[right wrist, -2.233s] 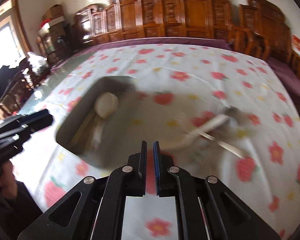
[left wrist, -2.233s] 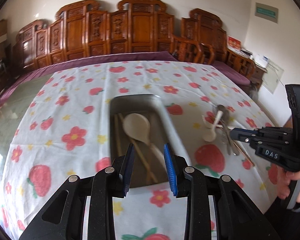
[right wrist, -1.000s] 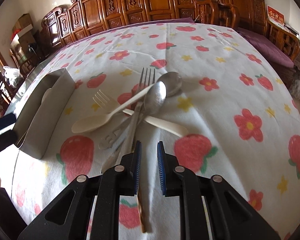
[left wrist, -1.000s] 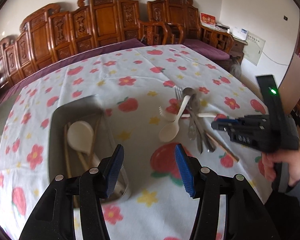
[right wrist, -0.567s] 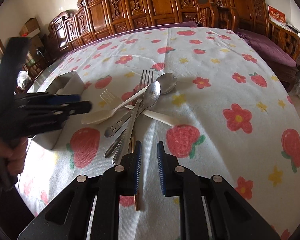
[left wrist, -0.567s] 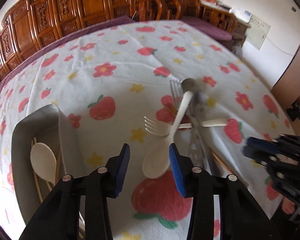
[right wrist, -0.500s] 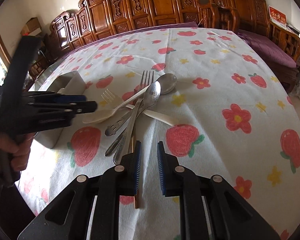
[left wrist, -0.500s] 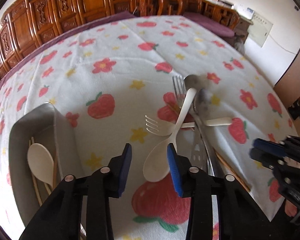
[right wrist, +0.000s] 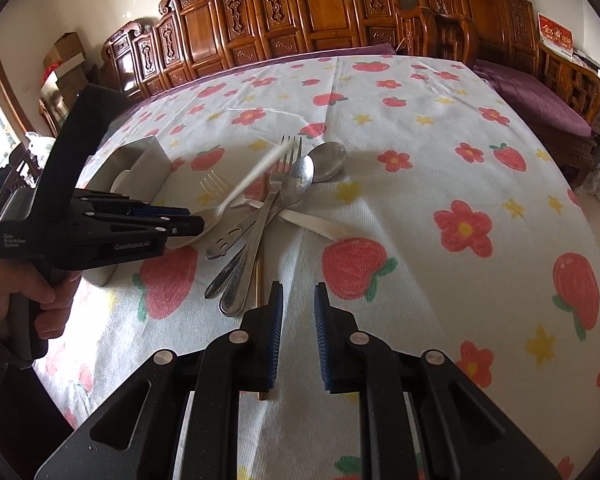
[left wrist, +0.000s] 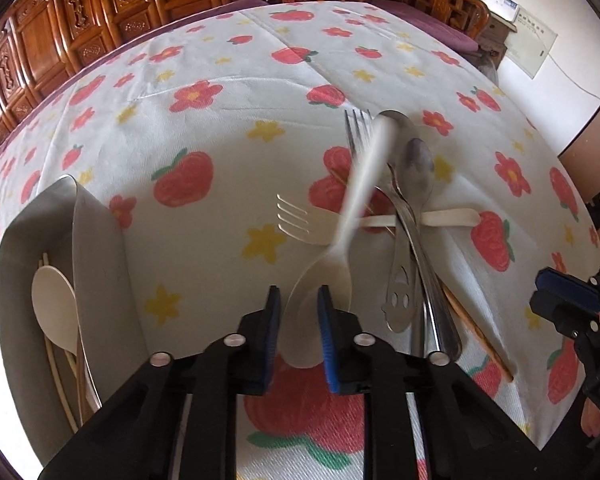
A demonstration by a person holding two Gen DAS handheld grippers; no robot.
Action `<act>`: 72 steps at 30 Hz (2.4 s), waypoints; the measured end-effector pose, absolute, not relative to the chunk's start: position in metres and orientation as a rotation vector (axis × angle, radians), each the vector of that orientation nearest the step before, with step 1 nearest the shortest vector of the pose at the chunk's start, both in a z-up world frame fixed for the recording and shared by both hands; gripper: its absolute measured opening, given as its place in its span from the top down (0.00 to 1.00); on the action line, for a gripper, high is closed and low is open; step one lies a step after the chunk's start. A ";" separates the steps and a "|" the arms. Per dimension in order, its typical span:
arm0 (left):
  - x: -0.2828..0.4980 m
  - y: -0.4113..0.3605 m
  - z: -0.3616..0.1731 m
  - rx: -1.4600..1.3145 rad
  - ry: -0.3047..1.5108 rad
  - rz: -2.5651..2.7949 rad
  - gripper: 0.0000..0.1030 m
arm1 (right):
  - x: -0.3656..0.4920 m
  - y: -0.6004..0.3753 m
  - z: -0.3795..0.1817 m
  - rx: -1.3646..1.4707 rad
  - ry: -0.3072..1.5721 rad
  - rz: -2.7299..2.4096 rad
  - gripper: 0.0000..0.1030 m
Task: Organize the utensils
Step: 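Grasp the white plastic spoon from the pile with the left gripper, then grasp a metal fork with the right gripper while the left holds the white spoon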
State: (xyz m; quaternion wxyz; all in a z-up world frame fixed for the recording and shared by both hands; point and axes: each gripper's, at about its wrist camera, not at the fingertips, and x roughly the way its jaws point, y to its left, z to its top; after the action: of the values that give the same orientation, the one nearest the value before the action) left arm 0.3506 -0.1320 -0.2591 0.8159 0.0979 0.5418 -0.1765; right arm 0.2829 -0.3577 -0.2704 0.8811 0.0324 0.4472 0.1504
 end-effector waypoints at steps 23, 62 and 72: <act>0.283 -0.092 -0.217 0.099 0.959 -0.424 0.99 | 0.303 -0.327 -0.279 0.041 0.957 0.309 0.83; 0.275 -0.062 -0.197 0.044 0.879 -0.462 0.99 | 0.352 -0.291 -0.272 -0.027 1.040 0.194 0.90; 0.274 -0.059 -0.195 0.041 0.875 -0.452 0.99 | 0.334 -0.286 -0.285 -0.134 1.105 0.223 0.95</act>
State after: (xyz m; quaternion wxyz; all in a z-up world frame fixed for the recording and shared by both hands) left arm 0.2736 -0.0585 -0.1948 0.8810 0.0195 0.4198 -0.2172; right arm 0.3339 -0.2863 -0.2852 0.8432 -0.0634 0.5233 0.1054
